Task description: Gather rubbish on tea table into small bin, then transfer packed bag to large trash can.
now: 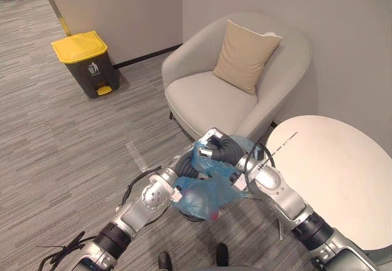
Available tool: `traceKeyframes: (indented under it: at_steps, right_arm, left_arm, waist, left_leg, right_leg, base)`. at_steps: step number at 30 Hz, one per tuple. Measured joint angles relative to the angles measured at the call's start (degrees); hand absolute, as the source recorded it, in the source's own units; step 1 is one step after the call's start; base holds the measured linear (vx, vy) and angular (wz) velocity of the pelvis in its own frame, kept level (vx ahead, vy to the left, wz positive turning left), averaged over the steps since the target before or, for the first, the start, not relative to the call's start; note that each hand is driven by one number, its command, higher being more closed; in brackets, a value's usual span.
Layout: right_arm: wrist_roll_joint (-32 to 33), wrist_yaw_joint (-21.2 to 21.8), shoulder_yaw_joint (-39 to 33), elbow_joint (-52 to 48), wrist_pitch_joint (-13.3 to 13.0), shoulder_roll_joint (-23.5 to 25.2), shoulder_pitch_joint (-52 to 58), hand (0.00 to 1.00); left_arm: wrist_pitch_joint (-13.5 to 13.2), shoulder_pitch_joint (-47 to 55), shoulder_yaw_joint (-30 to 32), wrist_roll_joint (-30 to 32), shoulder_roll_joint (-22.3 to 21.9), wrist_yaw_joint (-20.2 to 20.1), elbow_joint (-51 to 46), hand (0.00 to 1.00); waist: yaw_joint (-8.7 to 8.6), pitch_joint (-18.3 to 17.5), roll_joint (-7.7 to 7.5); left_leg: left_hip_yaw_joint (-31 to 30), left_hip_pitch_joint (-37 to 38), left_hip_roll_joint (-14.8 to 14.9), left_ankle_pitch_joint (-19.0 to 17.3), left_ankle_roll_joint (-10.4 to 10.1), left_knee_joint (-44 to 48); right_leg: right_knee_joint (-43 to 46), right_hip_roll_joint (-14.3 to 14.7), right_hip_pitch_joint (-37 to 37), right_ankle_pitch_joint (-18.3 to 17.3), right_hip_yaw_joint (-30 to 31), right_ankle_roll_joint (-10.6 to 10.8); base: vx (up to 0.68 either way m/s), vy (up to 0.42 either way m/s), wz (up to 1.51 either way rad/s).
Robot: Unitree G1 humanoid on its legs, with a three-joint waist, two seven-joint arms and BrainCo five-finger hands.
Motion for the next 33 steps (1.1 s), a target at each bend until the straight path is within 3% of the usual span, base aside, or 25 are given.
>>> traceKeyframes:
  at_steps: [11,12,22,31,32,33]
  right_arm:
    - [3.68,-1.08,1.73,-1.06,0.91,2.18,-5.01,1.00]
    - [3.68,-1.35,1.77,-1.05,1.10,2.62,-5.02,1.00]
    - [3.68,-2.47,1.70,-1.03,2.50,6.49,-5.02,1.00]
    - [3.58,-0.93,1.63,-1.03,2.45,11.01,-4.61,1.00]
    - [3.22,-0.66,1.57,-1.03,2.44,11.46,-4.09,0.00]
    - [3.06,-0.55,1.55,-1.03,2.38,11.69,-3.68,0.00]
  left_arm:
    - [-1.31,-0.10,-1.58,1.09,-4.83,0.22,6.43,0.00]
    - [-1.39,-0.14,-1.60,1.09,-5.40,0.25,7.08,1.00]
    - [-1.25,0.05,-1.61,0.85,-8.88,0.49,11.80,1.00]
    - [-0.07,0.56,0.57,-6.03,-10.56,0.23,12.72,1.00]
    - [0.37,0.57,0.72,-6.58,-10.71,0.28,12.64,1.00]
    - [0.53,0.60,0.74,-7.08,-10.71,0.31,12.58,1.00]
  waist:
    - [-0.33,-0.36,-0.18]
    - [-0.36,-0.38,-0.17]
    - [-0.43,-0.47,-0.11]
    - [-0.83,-0.56,-0.13]
    - [-0.83,-0.74,-0.13]
    - [-0.83,-0.85,-0.13]
  left_leg:
    - [0.79,-0.35,0.19,0.37,-0.08,-0.04]
    - [0.80,-0.31,0.23,0.38,-0.09,-0.04]
    - [0.70,-0.32,0.62,0.67,-0.46,-0.04]
    - [0.67,-0.35,0.54,0.67,-0.46,-0.04]
    - [0.67,-0.35,0.54,0.67,-0.46,-0.04]
    - [0.66,-0.35,0.55,0.67,-0.46,-0.04]
  right_leg:
    - [-0.10,0.33,-0.90,0.82,1.07,-0.22]
    - [-0.10,0.38,-0.90,0.85,1.13,-0.25]
    - [0.00,0.83,-1.22,0.99,1.56,-0.43]
    - [0.10,0.77,-1.41,1.06,1.81,-0.35]
    - [0.10,0.78,-1.42,1.06,1.82,-0.35]
    - [0.10,0.78,-1.42,1.06,1.82,-0.35]
  base:
    - [-0.01,-0.006,-0.04]
    - [-0.01,-0.011,-0.09]
    - [0.00,-0.005,-0.02]
    - [0.00,0.000,0.00]
    - [0.00,0.000,0.00]
    - [0.00,0.000,0.00]
